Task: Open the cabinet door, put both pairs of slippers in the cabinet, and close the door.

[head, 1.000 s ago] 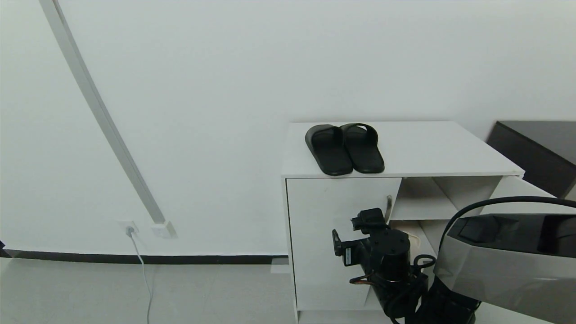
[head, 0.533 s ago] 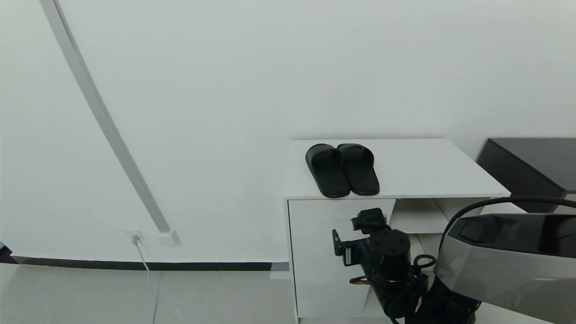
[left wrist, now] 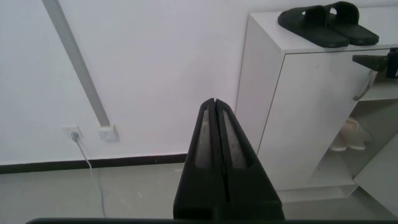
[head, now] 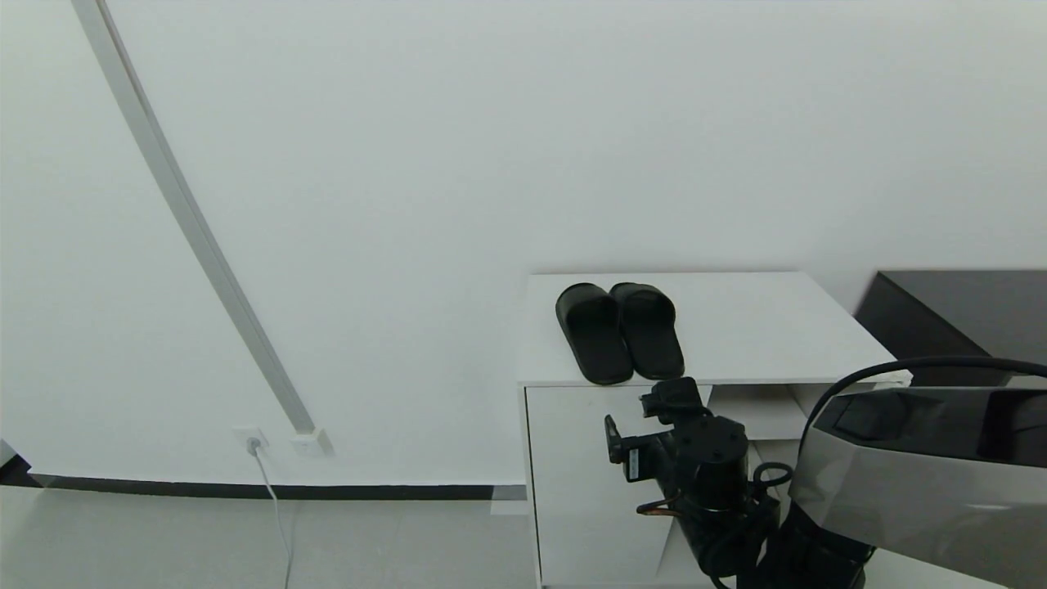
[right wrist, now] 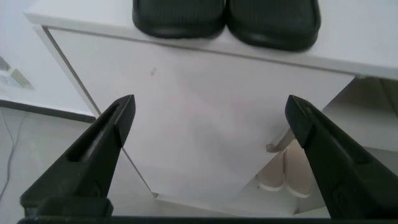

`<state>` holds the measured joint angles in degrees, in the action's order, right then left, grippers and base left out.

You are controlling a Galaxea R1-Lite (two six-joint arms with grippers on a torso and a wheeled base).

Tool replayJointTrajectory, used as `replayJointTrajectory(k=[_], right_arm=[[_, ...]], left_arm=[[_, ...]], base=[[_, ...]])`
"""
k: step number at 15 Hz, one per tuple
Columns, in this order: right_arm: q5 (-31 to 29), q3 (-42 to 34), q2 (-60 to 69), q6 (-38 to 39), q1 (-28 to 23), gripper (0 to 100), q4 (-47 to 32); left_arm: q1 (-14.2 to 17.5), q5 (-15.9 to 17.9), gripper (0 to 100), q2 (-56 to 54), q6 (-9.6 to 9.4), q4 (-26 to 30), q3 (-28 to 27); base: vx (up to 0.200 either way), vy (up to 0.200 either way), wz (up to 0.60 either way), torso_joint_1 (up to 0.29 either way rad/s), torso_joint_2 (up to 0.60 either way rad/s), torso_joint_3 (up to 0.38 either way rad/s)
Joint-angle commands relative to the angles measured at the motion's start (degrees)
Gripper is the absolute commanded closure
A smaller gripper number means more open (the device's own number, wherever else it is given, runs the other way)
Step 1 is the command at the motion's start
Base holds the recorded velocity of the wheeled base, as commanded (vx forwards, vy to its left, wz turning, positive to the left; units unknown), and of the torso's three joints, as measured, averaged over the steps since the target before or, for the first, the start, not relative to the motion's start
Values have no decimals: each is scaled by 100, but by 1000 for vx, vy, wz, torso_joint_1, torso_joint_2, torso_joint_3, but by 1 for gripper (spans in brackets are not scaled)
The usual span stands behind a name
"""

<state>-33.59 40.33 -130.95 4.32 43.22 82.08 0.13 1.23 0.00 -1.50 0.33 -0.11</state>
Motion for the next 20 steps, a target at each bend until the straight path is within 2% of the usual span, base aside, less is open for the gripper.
replayJointTrajectory(k=[1, 5, 7, 9, 12, 13, 14, 18, 20], right_arm=[[1, 2, -9, -10, -59, 0, 80], [203, 28, -115, -528, -217, 0, 564], [335, 151, 70, -563, -217, 0, 493], [361, 538, 386, -370, -305, 0, -517], [361, 1522, 931, 377, -340, 0, -2521], [361, 1654, 984, 500, -340, 0, -2820], [344, 2005, 1045, 808, -331, 0, -3673], [326, 2041, 913, 948, -331, 0, -3892], [326, 2014, 905, 957, -323, 0, -3884]], left_arm=[[4, 0, 100, 0, 1, 2, -7], [4, 0, 100, 0, 1, 2, 2], [4, 0, 100, 0, 1, 2, 2], [4, 0, 100, 0, -8, 2, -7], [4, 0, 100, 0, -8, 2, 2], [4, 0, 100, 0, -8, 2, 2], [4, 0, 100, 0, -8, 2, -7], [4, 0, 100, 9, 1, 2, -7], [4, 0, 100, 0, 1, 2, 2]], base=[[0, 0, 0, 163, -349, -178], [0, 0, 0, 35, -87, -44], [0, 0, 0, 0, 0, 0], [0, 0, 0, 0, 0, 0], [0, 0, 0, 0, 0, 0], [0, 0, 0, 0, 0, 0], [0, 0, 0, 0, 0, 0], [0, 0, 0, 0, 0, 0], [200, 0, 0, 10, 5, -2]])
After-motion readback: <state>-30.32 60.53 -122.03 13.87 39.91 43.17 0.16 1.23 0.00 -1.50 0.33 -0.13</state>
